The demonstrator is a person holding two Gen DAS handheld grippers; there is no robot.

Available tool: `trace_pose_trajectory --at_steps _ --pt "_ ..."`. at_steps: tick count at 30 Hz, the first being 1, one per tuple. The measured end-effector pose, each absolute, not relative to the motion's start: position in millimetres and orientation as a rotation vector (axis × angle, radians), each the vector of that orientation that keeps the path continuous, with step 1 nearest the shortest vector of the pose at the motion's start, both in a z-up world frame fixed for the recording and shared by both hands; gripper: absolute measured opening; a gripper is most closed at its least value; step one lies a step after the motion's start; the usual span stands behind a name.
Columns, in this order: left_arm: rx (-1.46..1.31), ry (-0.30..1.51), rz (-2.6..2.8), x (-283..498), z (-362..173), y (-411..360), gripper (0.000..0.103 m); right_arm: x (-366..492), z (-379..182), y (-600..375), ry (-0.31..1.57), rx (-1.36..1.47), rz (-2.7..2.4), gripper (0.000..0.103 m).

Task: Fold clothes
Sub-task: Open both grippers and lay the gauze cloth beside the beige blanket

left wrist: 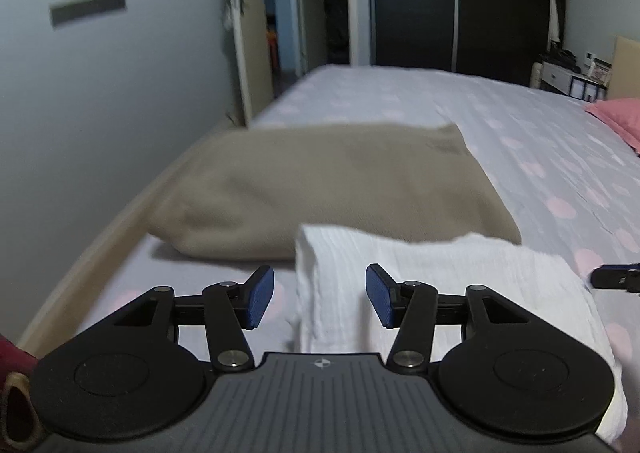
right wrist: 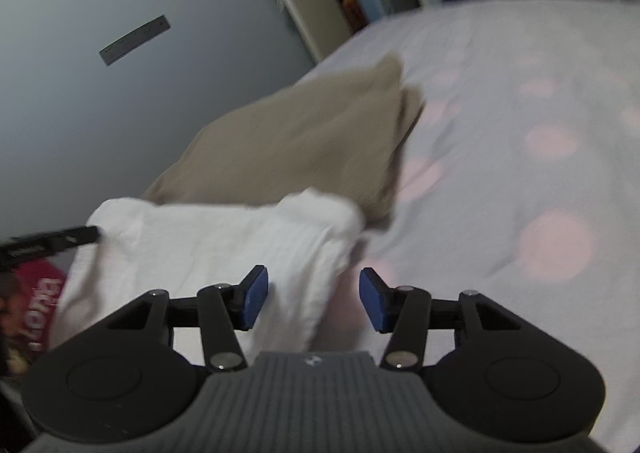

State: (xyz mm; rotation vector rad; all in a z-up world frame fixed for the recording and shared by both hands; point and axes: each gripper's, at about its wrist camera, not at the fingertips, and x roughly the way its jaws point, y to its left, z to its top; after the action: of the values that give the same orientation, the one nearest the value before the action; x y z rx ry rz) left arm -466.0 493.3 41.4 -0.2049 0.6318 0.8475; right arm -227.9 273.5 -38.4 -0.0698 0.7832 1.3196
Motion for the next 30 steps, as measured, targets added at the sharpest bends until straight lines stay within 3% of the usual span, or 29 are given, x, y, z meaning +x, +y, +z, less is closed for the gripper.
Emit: trace_pose_trajectory --at_steps 2,4,5,7,8,30 --pt "-0.183 0.616 0.862 -466.9 51.5 481.8 0.046 -233.5 -27.7 269.6 0.712 -0.090 1.331 0.054" --pt "-0.167 0.616 0.825 -463.5 56.0 471.1 0.023 -244.6 -16.3 268.6 0.637 -0.103 1.382 0.051" --pt "-0.153 0.618 0.816 -460.7 56.4 466.4 0.023 -252.1 -11.7 270.0 0.598 -0.121 1.411 0.048" --pt "-0.126 0.631 0.798 -454.1 53.3 461.0 0.023 -268.7 -7.8 279.1 0.535 -0.178 1.465 0.029" --pt "-0.114 0.642 0.790 -450.3 49.5 460.5 0.023 -276.3 -8.1 285.1 0.524 -0.205 1.487 0.027" --pt "-0.257 0.808 0.837 -415.2 -56.2 558.8 0.023 -276.1 -98.8 418.9 0.625 -0.322 1.408 0.024"
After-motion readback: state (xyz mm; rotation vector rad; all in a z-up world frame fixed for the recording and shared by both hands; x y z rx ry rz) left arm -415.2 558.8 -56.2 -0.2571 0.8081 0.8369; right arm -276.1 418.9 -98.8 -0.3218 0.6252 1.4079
